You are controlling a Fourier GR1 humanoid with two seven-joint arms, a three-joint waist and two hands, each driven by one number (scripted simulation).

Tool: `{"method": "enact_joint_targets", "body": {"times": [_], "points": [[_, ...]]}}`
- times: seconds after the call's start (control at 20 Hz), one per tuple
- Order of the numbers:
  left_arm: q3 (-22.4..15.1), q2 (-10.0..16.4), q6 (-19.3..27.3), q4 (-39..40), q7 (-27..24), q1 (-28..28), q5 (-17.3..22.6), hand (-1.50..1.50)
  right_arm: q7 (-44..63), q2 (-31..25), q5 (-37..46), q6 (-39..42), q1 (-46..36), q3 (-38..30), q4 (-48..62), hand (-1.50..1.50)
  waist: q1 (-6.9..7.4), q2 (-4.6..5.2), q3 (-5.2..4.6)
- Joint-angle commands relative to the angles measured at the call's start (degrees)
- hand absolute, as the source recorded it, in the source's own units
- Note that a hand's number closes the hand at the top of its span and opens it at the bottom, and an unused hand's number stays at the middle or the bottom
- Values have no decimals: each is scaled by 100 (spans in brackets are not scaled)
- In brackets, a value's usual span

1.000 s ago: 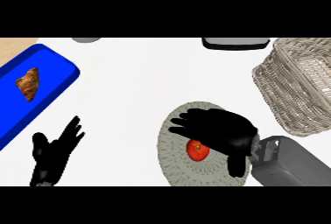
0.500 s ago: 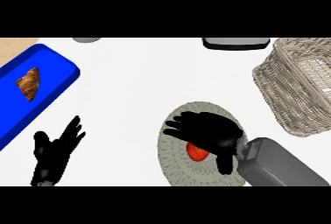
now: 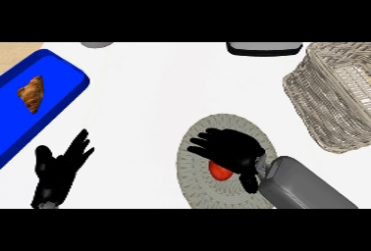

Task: Pick the tomato from the placemat and place it in the basket

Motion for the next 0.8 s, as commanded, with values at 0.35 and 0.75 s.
{"method": "enact_joint_targets", "body": {"times": [0.35,0.75], "points": [[23,-15,-157,330,141,335,-62,0,-460,256,522,-448,231,-8,550,-150,4,52,-75],[-117,-213,-6,154,329,281,-249,0,-916,369,900,-549,-31,8,724,150,18,48,-74]]}}
